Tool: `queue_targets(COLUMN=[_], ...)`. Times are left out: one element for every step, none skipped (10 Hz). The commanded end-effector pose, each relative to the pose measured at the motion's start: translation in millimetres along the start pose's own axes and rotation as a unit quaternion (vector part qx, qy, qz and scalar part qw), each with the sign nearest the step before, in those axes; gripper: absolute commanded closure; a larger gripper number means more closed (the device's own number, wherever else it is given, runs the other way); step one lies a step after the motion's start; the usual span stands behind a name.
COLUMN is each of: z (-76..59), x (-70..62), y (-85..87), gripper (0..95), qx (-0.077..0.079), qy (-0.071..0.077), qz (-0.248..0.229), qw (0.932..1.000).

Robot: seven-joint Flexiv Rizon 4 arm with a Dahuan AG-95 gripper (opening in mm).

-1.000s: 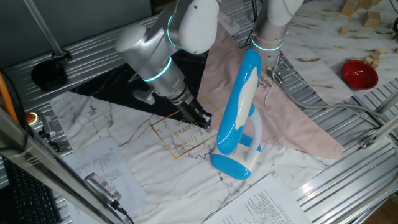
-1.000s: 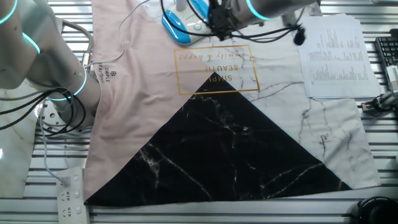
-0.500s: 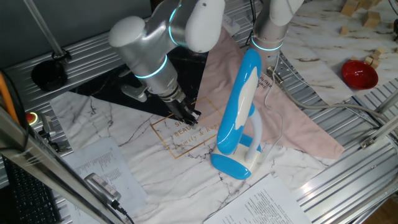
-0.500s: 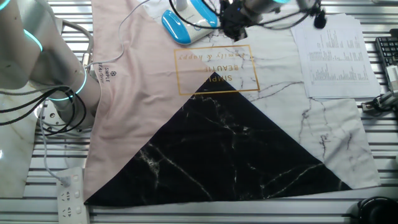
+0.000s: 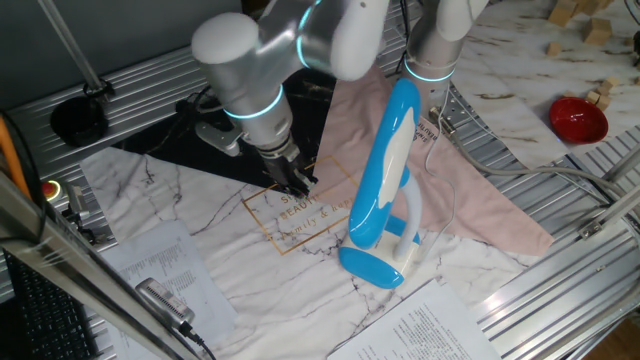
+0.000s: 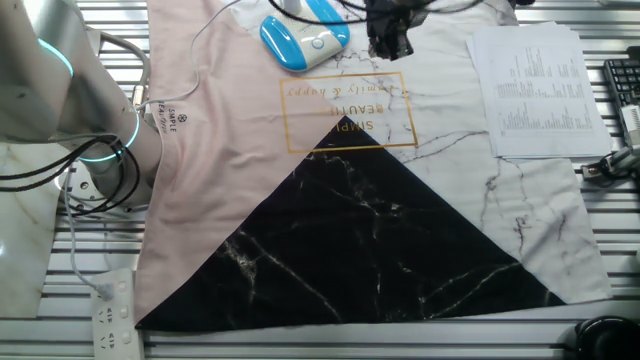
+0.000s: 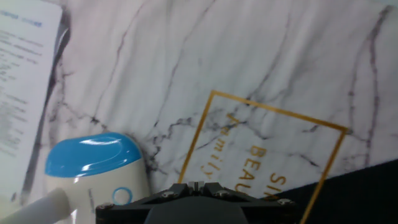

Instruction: Turn off the desk lamp by pressing the button

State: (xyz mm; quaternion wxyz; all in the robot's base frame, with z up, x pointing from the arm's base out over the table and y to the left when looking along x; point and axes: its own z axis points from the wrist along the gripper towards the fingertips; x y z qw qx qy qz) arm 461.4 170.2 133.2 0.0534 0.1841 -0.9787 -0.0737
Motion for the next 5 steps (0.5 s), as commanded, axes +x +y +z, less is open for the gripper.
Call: queue_targets(z=[-2.1, -2.2, -2.1, -2.1, -2.0], x=[-2.6, -2.6, -2.8, -2.8, -2.8], y=[-2.1, -2.1, -2.1, -2.1, -2.1], gripper=[95.0, 95.0, 95.0, 95.0, 95.0], qx=[0.007, 0.007, 0.007, 0.007, 0.007], qy=[0.007, 0.006, 0.006, 0.006, 0.006], qz=[0.045, 0.058, 0.068, 0.08, 0.084], qw=[0.9989, 0.9983, 0.9976, 0.9967, 0.9964])
